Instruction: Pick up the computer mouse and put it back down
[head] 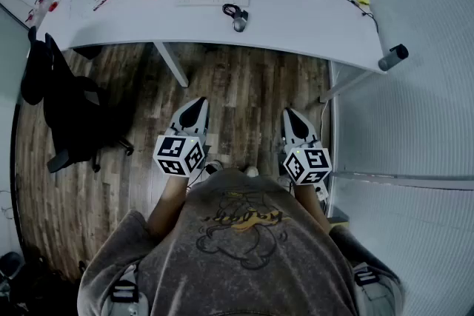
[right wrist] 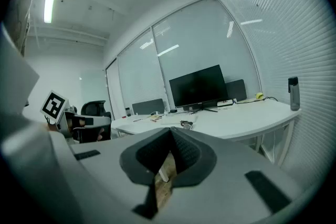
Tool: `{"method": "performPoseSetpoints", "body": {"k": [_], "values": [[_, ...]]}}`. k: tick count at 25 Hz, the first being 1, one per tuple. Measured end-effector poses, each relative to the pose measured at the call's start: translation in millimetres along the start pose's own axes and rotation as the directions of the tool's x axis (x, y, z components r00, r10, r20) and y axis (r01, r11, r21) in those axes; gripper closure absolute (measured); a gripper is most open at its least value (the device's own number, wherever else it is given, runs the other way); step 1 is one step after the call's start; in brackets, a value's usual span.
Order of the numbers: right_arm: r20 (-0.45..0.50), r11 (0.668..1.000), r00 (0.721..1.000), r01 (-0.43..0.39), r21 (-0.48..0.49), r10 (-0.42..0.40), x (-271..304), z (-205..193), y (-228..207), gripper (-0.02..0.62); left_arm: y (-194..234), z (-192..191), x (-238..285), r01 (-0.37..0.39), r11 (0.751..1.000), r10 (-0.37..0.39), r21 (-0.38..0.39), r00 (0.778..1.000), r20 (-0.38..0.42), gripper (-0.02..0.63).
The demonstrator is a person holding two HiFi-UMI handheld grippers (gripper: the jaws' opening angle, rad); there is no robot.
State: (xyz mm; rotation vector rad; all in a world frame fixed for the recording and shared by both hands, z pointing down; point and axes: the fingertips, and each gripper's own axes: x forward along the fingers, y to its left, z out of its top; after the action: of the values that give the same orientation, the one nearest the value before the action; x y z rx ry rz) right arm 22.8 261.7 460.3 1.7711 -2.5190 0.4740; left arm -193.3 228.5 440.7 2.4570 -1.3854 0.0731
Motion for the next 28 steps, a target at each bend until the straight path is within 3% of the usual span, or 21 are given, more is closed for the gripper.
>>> {"method": "performPoseSetpoints", "body": {"k": [13,28], "values": [[0.033,0.996,0.998,-0.05,0.069,0.048,-7.8,2.2,-15.3,0.589,-22.2,0.6,9.2,-0.024,0.999,0.024,0.024,1.0,0.002,0.586],[0.017,0.992,0.996,-0.088,0.09,0.086,-27.5,-12.0,-70.3,0.589,-64.1,-16.1,30.5,-0.076,0.997,0.076,0.017,0.997,0.024,0.586]]}}
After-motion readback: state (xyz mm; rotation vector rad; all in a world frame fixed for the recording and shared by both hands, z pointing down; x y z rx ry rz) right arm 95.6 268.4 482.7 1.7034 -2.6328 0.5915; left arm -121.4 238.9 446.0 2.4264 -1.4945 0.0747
